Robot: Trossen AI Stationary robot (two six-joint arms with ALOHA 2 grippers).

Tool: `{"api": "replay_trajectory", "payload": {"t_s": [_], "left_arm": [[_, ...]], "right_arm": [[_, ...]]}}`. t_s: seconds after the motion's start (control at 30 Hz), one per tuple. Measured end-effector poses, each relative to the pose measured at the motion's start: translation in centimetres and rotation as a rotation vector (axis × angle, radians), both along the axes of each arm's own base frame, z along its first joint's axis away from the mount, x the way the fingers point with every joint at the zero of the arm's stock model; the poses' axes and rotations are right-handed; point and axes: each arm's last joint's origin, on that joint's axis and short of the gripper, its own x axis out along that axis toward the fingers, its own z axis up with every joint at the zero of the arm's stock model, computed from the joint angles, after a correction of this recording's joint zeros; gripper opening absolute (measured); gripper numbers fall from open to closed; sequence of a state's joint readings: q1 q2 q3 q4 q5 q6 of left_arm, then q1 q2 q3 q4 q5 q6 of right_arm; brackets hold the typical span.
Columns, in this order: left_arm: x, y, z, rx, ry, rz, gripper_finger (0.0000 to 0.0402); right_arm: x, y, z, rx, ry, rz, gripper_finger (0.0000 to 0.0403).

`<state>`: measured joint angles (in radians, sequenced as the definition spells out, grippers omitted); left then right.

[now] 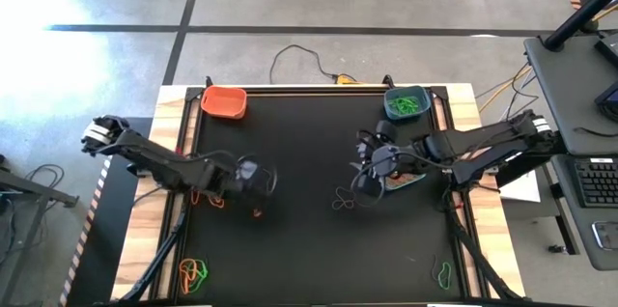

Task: Sort rubber bands into baskets
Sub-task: Put the orange rubber band into the green bin

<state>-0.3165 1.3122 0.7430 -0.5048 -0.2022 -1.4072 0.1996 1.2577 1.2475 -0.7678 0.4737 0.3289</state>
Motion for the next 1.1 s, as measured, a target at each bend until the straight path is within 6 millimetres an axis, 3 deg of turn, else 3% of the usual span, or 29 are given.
{"api": "replay_trajectory", "payload": {"t_s": [0.13,0.27,0.37,0.63,0.73,0.97,1.1], "left_arm": [[2.4,3.3,-0.6,0.185,-0.069,-0.028,0.0000],[4.7,6.0,-2.2,0.381,-0.064,-0.217,0.0000],[6.5,7.2,-2.5,0.411,-0.185,-0.350,0.0000],[8.1,7.6,-5.3,0.476,-0.176,-0.445,0.0000],[8.5,7.6,-6.4,0.482,-0.168,-0.458,0.0000],[9.7,7.3,-6.9,0.481,-0.164,-0.463,0.0002],[10.5,7.1,-6.7,0.497,-0.165,-0.498,0.0022]], "right_arm": [[0.2,-0.2,-0.6,-0.011,0.018,0.001,0.0219],[0.7,0.0,-2.0,-0.045,0.054,0.055,0.0219],[1.2,0.0,-3.5,-0.010,0.074,0.033,0.0219],[4.1,0.9,-10.4,0.096,0.142,0.074,0.0219],[5.1,1.0,-12.1,0.115,0.170,0.046,0.0219],[8.4,1.5,-13.3,0.073,0.216,0.104,0.0219],[9.7,0.9,-13.5,0.078,0.222,0.102,0.0219]]}}
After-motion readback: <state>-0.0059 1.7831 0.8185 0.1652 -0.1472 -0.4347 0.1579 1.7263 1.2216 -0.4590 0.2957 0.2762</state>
